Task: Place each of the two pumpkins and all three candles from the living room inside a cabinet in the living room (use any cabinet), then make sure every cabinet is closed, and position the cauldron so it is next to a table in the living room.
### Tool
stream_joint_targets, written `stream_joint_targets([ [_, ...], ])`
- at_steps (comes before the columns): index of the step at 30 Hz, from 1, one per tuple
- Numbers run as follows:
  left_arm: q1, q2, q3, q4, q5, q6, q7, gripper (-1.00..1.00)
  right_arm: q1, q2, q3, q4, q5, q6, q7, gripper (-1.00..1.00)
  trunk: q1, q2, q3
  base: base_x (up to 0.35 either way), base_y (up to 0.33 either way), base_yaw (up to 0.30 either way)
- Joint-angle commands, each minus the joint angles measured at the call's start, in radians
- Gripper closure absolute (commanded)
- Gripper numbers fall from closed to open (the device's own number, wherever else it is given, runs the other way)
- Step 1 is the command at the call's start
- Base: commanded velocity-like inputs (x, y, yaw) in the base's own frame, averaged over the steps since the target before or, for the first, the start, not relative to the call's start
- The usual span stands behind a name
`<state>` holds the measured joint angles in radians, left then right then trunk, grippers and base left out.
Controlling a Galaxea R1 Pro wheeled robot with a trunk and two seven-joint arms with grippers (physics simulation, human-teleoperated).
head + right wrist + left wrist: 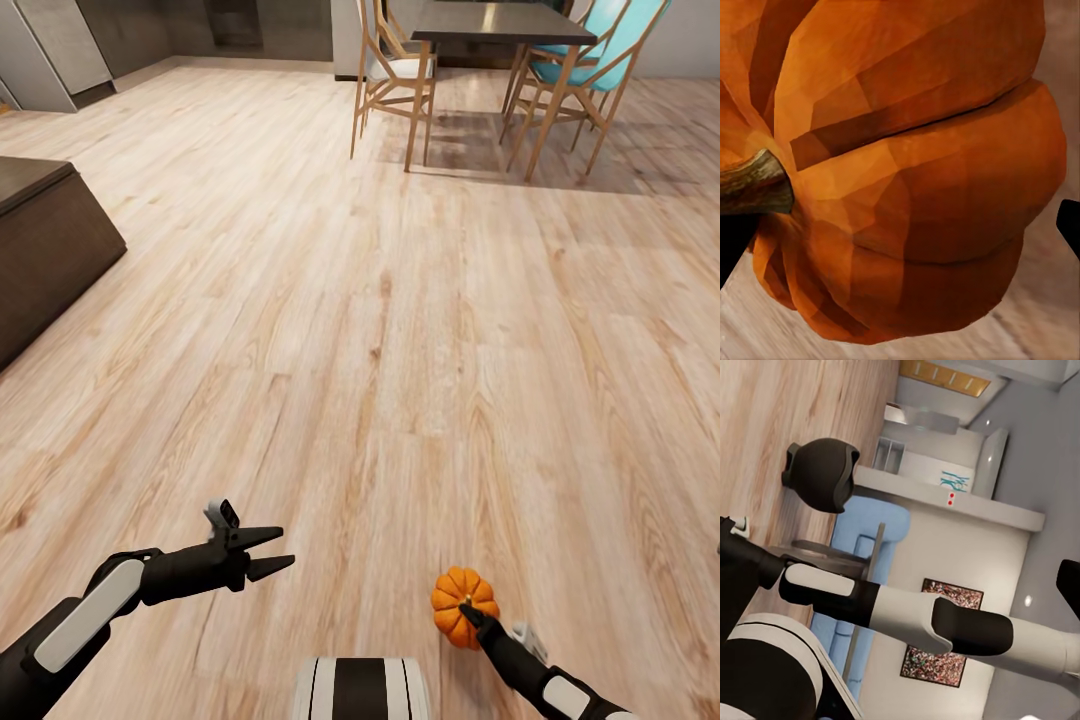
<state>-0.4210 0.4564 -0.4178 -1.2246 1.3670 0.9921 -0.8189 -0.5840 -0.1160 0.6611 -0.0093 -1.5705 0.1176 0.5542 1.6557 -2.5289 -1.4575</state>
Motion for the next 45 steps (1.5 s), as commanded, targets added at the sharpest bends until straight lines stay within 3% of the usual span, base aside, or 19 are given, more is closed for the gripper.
stream_joint_targets([
  [1, -0.001, 0.001, -0.002, 0.000, 0.003, 0.003, -0.002, -1.00, 0.000, -0.001, -0.008, 0.003, -0.014, 0.005, -0.010, -1.00, 0.000, 0.000, -0.001, 0.147, 0.000, 0.000],
  [22, -0.001, 0.001, -0.002, 0.000, 0.003, 0.003, -0.002, -1.00, 0.000, -0.001, -0.008, 0.003, -0.013, 0.005, -0.010, -1.00, 0.000, 0.000, -0.001, 0.023, 0.000, 0.000],
  [23, -0.001, 0.001, -0.002, 0.000, 0.002, 0.003, -0.002, -1.00, 0.000, -0.001, -0.008, 0.003, -0.013, 0.004, -0.010, 1.00, 0.000, 0.000, -0.001, 0.003, 0.000, 0.000],
  [45, -0.001, 0.000, -0.002, 0.000, 0.002, 0.003, -0.002, -1.00, 0.000, 0.000, -0.008, 0.003, -0.013, -0.015, -0.010, 1.00, 0.000, 0.000, -0.001, 0.000, 0.000, 0.000],
])
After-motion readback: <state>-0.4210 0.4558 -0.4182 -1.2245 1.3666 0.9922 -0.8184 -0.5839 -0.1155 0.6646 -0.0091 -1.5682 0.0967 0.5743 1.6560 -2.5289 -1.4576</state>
